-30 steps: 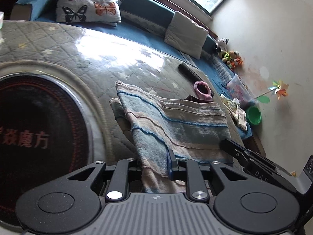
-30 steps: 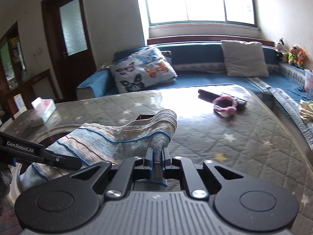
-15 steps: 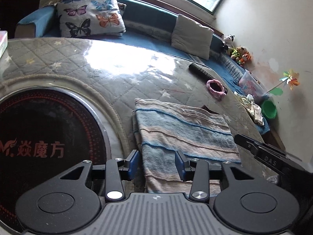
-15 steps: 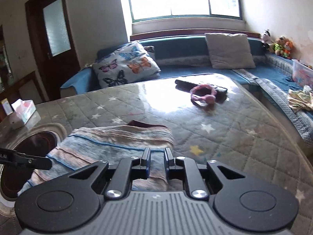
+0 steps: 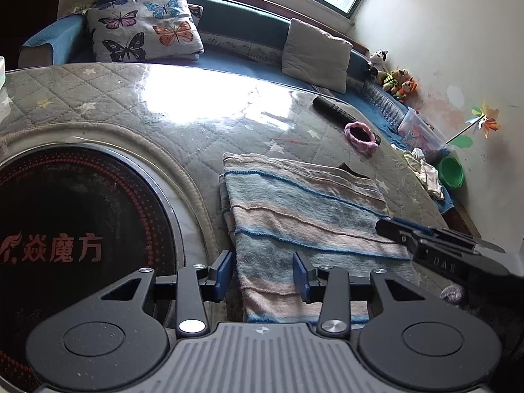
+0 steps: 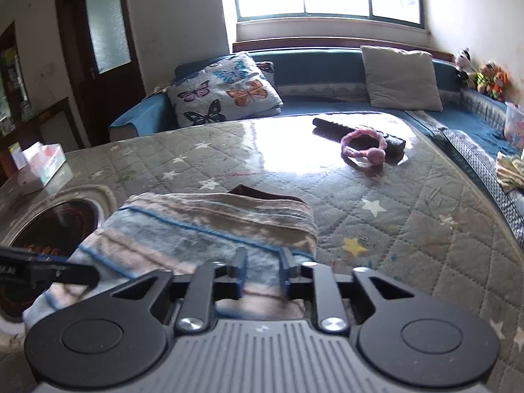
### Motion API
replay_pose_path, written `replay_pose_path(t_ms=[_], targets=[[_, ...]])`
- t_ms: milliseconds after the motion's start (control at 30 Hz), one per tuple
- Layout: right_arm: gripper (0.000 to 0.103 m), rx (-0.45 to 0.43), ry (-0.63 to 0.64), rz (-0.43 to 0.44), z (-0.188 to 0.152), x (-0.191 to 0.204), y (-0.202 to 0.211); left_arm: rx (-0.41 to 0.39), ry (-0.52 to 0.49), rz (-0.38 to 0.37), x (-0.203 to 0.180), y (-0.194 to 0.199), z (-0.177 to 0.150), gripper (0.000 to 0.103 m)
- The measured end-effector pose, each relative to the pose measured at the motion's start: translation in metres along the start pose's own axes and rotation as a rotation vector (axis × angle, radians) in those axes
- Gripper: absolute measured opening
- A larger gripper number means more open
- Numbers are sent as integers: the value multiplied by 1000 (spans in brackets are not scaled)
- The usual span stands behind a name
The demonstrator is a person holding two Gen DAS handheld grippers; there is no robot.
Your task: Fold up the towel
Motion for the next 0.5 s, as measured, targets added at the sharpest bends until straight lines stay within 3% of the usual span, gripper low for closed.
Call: replay_pose_path(t_ms=[367,500], targets=[[39,42,136,100,-44,47,42,3,-21,16,-4,20,-24,47],[42,34,208,82,-64,61,53,6,-30,28,-4,25,-33,49]])
Point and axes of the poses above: each gripper's, at about its wrist camera, not at the fingertips, and y roughly against the way its jaws point, x to its left, z to its top, the point moved 8 cm from there along -y, roughly the way its jaws point, and after that the axes turned 11 degrees about -y, right-handed, at the moved point
